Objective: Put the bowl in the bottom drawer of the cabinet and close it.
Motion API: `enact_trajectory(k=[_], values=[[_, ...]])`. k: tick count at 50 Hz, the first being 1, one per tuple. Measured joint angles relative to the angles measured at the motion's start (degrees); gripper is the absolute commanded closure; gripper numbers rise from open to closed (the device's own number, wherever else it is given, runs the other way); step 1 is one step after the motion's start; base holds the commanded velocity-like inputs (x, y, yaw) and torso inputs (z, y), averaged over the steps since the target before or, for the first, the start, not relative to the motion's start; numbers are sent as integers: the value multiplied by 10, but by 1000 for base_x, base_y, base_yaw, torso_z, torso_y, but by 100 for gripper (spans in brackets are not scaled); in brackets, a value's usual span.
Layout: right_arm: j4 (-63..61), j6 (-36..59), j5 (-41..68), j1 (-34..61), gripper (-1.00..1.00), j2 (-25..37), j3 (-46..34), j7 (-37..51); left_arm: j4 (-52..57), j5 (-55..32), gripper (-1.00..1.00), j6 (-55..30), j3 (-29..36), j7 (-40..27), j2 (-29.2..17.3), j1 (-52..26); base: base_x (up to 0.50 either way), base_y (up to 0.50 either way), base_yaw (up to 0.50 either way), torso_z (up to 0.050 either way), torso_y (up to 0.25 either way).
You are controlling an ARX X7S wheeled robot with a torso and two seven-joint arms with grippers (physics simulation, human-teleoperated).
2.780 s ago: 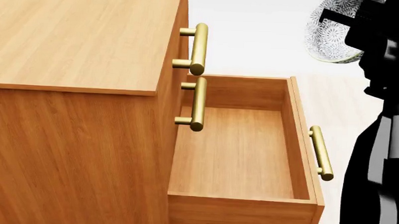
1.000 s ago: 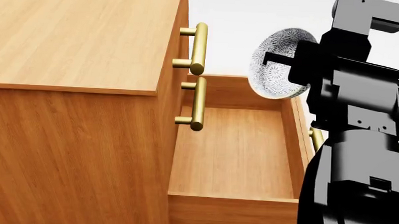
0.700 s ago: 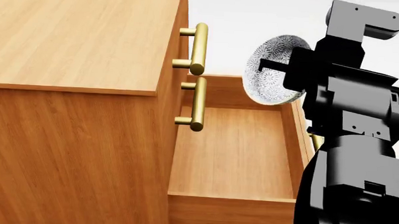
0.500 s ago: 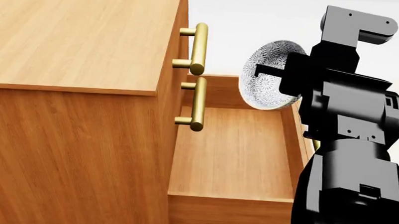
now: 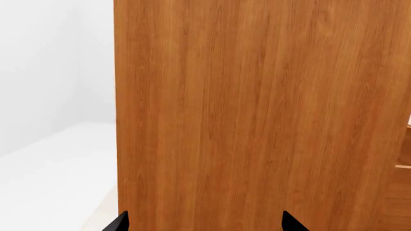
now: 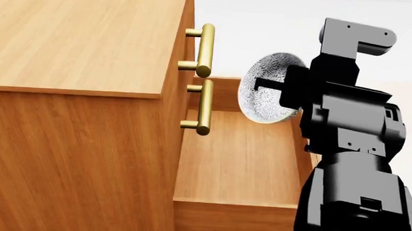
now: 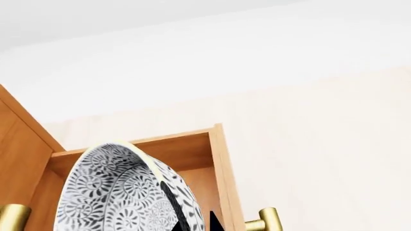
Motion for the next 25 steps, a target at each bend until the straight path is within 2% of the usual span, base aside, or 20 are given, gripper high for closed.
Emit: enact_trajectory(k=[25], values=[[0, -4, 1, -17, 100, -7, -4, -8, 0, -1, -100, 2, 2, -1, -2, 1, 0, 0, 0, 0, 0]])
